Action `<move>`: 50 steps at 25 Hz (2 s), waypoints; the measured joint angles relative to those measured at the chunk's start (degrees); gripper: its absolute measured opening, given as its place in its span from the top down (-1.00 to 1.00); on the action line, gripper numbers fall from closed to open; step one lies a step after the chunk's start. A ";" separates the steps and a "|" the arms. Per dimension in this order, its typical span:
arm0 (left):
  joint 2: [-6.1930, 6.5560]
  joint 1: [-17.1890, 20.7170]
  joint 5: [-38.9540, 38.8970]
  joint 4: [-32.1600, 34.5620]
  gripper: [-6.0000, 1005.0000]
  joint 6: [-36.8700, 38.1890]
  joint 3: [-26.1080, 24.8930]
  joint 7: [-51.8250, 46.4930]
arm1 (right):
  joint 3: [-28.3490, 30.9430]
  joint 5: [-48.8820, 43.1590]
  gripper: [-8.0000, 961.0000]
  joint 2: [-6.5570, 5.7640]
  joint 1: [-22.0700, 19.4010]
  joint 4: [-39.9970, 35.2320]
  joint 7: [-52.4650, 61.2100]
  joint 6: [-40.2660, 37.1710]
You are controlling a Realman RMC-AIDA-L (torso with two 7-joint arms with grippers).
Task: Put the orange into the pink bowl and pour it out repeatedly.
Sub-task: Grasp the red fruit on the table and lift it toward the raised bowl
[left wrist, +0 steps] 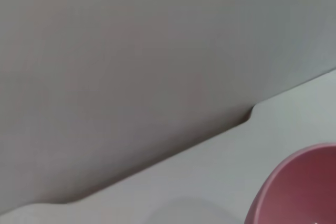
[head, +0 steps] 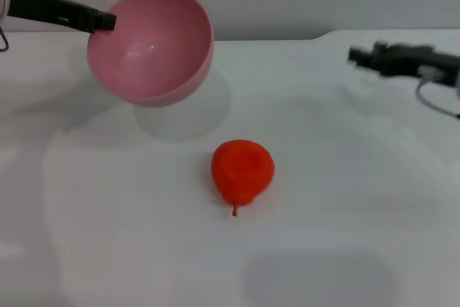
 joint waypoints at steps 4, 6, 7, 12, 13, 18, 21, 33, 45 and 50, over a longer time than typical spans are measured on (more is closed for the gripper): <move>-0.43 0.21 0.07 0.06 0.91 0.01 0.96 0.14 | -0.57 -12.27 -0.23 0.55 8.65 5.24 5.41 -2.84; -0.58 0.26 0.12 0.06 0.91 -0.08 2.45 0.11 | -0.57 -13.87 -0.22 0.91 12.05 6.94 5.65 -6.46; -0.58 0.26 0.12 0.06 0.91 -0.08 2.45 0.11 | -0.57 -14.11 -0.22 0.91 13.86 7.85 5.91 -8.93; -0.79 0.30 0.42 0.07 0.91 0.06 3.05 0.18 | -1.08 -17.99 -0.22 1.09 20.95 9.36 8.72 -18.93; -0.79 0.30 0.42 0.07 0.91 0.06 3.05 0.18 | -1.08 -17.99 -0.22 1.09 20.95 9.36 8.72 -18.93; -0.82 0.38 0.57 0.20 0.91 0.26 3.05 0.17 | -2.75 -23.90 -0.22 2.09 24.59 9.56 11.84 -21.67; -0.82 0.43 0.63 0.32 0.91 0.35 3.05 0.11 | -3.95 -24.88 -0.21 2.50 25.19 9.85 12.58 -21.99; -0.81 0.73 2.98 0.93 0.91 0.09 2.86 -1.06 | -8.27 -24.09 -0.21 3.55 24.43 14.53 12.88 -15.10; -1.55 0.54 3.62 1.51 0.91 -0.17 2.99 -1.16 | -11.05 -20.76 -0.10 3.73 23.56 16.91 12.34 -11.56; -1.59 0.71 3.65 1.53 0.91 -0.50 2.99 -1.17 | -12.21 -20.64 0.34 3.76 23.45 16.21 12.29 -11.28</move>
